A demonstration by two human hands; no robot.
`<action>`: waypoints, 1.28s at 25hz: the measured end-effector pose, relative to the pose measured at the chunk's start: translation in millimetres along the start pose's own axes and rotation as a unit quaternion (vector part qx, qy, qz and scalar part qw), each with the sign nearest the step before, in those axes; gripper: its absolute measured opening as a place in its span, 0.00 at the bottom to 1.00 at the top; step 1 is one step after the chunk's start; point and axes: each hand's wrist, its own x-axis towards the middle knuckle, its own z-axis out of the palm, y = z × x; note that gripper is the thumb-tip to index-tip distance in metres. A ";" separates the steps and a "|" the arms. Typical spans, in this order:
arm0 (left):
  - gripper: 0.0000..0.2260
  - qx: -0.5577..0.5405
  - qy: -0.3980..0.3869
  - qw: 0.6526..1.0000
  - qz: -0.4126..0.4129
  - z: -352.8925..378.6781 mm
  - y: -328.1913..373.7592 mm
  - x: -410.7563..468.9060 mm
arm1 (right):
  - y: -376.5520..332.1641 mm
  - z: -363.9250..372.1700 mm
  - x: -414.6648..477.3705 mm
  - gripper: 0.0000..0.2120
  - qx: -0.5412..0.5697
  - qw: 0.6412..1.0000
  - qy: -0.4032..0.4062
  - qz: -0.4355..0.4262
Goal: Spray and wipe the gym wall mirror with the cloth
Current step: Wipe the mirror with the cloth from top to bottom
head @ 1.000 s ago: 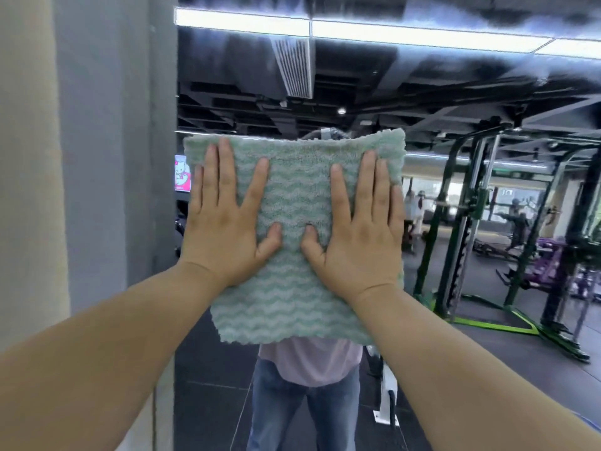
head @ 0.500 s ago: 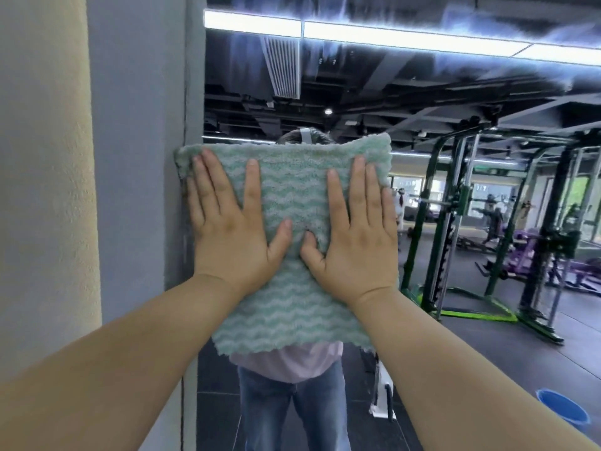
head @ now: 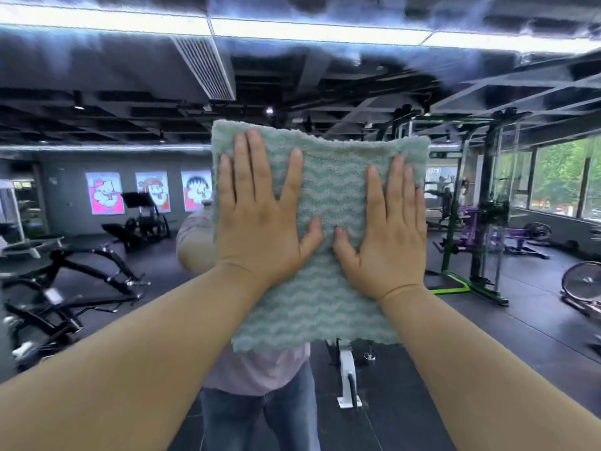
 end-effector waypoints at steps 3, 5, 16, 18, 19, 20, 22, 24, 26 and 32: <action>0.37 -0.014 0.002 0.999 0.034 14.1 76.0 19.7 | 76.4 -8.7 -11.4 0.40 -0.007 0.999 -0.011 0.033; 0.37 -0.019 -0.001 0.998 0.063 24.0 117.5 23.4 | 115.2 -13.9 -24.9 0.40 -0.005 0.998 -0.016 0.061; 0.35 -0.007 0.013 0.995 0.096 20.5 63.7 -2.5 | 57.9 -7.7 -26.6 0.40 0.005 0.997 -0.030 0.077; 0.35 0.001 0.012 0.997 0.081 14.0 26.5 -12.6 | 20.2 -3.2 -21.6 0.41 0.006 0.998 -0.032 0.060; 0.35 0.006 0.010 0.997 0.073 9.9 3.7 -17.3 | -1.6 -0.5 -17.8 0.41 0.004 0.998 -0.034 0.045; 0.35 0.011 0.009 0.998 0.068 6.0 -17.1 -21.1 | -20.2 2.2 -15.0 0.41 0.002 0.999 -0.037 0.034; 0.35 0.009 0.005 0.997 0.077 -1.3 -51.1 -26.5 | -48.4 4.9 -13.2 0.41 0.004 0.998 -0.041 0.038; 0.35 -0.002 -0.003 0.995 0.101 -4.9 -66.6 -26.7 | -59.2 4.5 -16.1 0.41 0.007 0.997 -0.045 0.062; 0.35 -0.006 -0.003 0.994 0.111 -3.9 -61.7 -19.6 | -54.1 2.7 -19.9 0.41 0.003 0.996 -0.055 0.073; 0.34 -0.010 0.019 0.987 0.158 0.9 6.9 61.3 | 25.4 -15.2 18.6 0.41 -0.009 0.991 -0.051 0.121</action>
